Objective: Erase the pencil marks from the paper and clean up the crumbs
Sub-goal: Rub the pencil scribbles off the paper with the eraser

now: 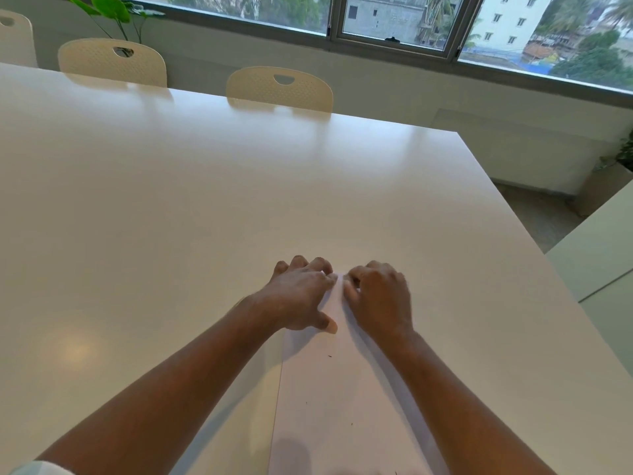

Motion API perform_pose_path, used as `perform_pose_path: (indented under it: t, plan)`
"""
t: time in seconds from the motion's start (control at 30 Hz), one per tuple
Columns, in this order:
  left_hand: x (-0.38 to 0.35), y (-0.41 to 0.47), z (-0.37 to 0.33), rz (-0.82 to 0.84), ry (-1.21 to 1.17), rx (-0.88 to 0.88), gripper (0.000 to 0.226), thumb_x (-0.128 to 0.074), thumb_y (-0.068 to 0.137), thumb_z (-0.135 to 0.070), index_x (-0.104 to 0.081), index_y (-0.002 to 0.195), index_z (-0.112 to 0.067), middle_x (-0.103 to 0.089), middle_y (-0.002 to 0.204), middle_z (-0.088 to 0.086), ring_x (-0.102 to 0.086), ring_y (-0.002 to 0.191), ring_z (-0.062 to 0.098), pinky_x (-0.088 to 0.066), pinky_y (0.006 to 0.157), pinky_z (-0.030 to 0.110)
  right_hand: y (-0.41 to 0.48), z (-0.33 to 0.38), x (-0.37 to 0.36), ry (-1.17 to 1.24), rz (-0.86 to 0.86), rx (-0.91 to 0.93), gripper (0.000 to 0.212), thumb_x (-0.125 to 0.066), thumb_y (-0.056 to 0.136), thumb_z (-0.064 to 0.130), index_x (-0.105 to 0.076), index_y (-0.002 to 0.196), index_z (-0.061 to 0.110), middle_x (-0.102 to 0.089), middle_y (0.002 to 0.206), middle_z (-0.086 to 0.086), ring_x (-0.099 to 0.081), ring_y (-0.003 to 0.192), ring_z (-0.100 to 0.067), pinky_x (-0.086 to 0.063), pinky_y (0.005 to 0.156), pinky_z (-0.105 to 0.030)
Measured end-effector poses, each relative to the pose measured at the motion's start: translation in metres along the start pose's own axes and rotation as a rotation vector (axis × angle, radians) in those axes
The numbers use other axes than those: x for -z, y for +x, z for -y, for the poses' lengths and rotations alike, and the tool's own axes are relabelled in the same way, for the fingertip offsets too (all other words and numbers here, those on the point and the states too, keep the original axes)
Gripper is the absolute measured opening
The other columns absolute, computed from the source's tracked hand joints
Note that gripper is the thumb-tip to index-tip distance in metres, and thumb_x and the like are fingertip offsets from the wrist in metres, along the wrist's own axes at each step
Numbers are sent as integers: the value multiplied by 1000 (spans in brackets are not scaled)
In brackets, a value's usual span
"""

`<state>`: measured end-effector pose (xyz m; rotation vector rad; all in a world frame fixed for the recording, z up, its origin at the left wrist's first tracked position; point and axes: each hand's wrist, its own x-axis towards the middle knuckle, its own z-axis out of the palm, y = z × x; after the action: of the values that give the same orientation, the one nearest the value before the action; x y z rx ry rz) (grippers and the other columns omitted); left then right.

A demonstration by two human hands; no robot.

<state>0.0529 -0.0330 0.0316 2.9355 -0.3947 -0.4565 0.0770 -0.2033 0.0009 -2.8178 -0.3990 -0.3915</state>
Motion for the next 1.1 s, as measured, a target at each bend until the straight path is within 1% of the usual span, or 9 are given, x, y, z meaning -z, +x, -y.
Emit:
perform_pose_path:
  t: [0.1, 0.23, 0.4, 0.57, 0.7, 0.77, 0.87, 0.93, 1.1]
  plan:
    - [0, 1, -1, 2, 8, -7, 93, -76, 87, -62, -36, 163, -27, -29, 164, -7, -31, 143, 25, -28, 118, 46, -1, -1, 0, 5, 15, 47, 23, -61, 99, 33, -79, 89, 23, -71, 86, 1, -65, 83, -22, -44, 73, -36]
    - [1, 1, 0, 10, 24, -7, 95, -76, 87, -63, -35, 163, -23, -29, 164, -6, -31, 143, 25, -28, 117, 46, 7, -18, 6, -45, -48, -87, 23, -61, 97, 34, -80, 89, 25, -73, 90, 2, -65, 87, -25, -44, 80, -39]
    - [1, 0, 0, 4, 30, -18, 91, -76, 87, -63, -39, 160, -26, -30, 163, -6, -32, 143, 25, -28, 117, 47, 1, 3, -2, -19, 1, 74, 22, -62, 99, 31, -79, 90, 22, -71, 88, 0, -65, 84, -23, -43, 74, -37]
    - [1, 1, 1, 10, 32, -15, 90, -75, 87, -63, -41, 159, -22, -29, 164, -5, -32, 142, 26, -29, 117, 47, 7, -17, 7, -64, -52, -46, 22, -61, 97, 35, -80, 89, 26, -73, 90, 2, -65, 87, -24, -45, 80, -40]
    - [0, 1, 2, 11, 30, -16, 87, -75, 88, -64, -43, 158, -25, -30, 163, -6, -32, 143, 25, -29, 117, 46, -14, 2, 3, 62, 41, 177, 22, -62, 100, 29, -77, 86, 22, -68, 84, 2, -62, 80, -21, -49, 74, -38]
    - [1, 1, 3, 11, 29, -25, 86, -75, 87, -64, -44, 157, -24, -30, 163, -7, -32, 142, 25, -29, 116, 46, -24, -4, 5, 8, 38, 249, 21, -63, 99, 30, -77, 85, 24, -69, 84, 4, -62, 78, -19, -51, 73, -38]
    - [2, 0, 3, 13, 25, -31, 91, -74, 88, -64, -40, 161, -22, -30, 164, -6, -32, 142, 24, -28, 116, 46, -19, -31, 12, -52, -68, 79, 22, -63, 95, 33, -76, 79, 24, -71, 84, 4, -64, 83, -24, -52, 74, -38]
    - [1, 0, 3, 10, 24, -30, 93, -74, 88, -64, -38, 162, -22, -30, 164, -6, -32, 142, 23, -27, 115, 46, -20, -35, 14, -23, -74, 30, 21, -66, 95, 31, -75, 78, 23, -70, 84, 3, -64, 84, -25, -53, 73, -37]
    - [2, 0, 3, 11, 46, -32, 93, -72, 88, -66, -35, 163, -24, -28, 165, -6, -30, 144, 24, -27, 115, 46, -46, -7, 9, 1, 4, 272, 24, -63, 99, 32, -75, 80, 23, -66, 80, 4, -60, 78, -19, -52, 66, -36]
